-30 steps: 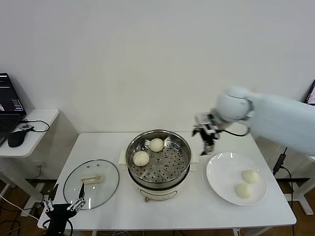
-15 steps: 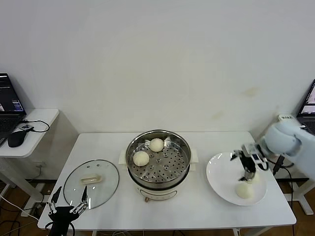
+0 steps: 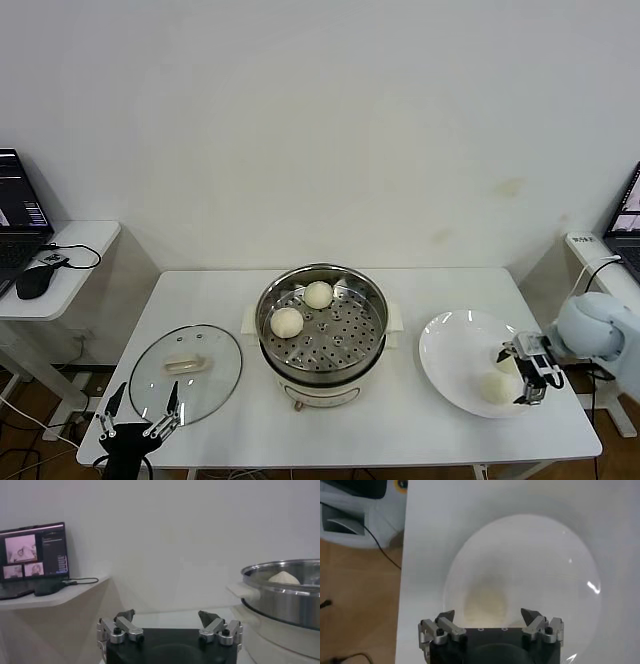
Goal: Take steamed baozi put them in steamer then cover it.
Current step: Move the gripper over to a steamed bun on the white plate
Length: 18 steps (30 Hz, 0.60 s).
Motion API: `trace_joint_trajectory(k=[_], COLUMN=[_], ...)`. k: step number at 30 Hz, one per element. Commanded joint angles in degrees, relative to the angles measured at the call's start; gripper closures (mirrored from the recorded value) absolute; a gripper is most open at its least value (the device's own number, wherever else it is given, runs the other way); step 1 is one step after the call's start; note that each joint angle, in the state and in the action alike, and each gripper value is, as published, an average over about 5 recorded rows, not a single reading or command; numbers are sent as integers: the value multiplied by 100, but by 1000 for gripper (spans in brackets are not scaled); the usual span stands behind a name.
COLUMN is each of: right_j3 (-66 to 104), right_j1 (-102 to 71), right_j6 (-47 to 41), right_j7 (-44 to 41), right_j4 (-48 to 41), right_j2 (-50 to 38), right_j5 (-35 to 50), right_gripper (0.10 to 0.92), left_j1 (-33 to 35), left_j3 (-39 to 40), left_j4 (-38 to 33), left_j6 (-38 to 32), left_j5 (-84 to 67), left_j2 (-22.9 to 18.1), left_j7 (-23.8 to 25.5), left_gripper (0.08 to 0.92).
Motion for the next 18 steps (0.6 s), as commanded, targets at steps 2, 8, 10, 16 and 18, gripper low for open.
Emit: trace_joint_trajectory(k=[2,8,10,16,18], right_j3=[367,341,336,319,319], right_j1=[-530,-526,-525,-524,-513], right_j6=[58,70,62,4,-14], right_j7=[87,164,198,258,272], right_j4=[-431,-654,-694,-737,-740], right_j2=[308,455,492,583,610], right_j5=[-276,-361,-364,-349,-344], right_gripper=[203,203,203,215,233], left_j1=[11,-3,-15,-37,-40], left_j3=[-21,-32,-26,-14,-14], left_j4=[-4,17,29,48,49], left_j6=[-2,-1,0,1,1], left_j5=[-1,-4,-3,-1,-2], left_j2=[-5,-11,-15,-17,-16], left_j7=[-2,-3,-4,-4,-4], left_gripper=[177,177,177,177,177])
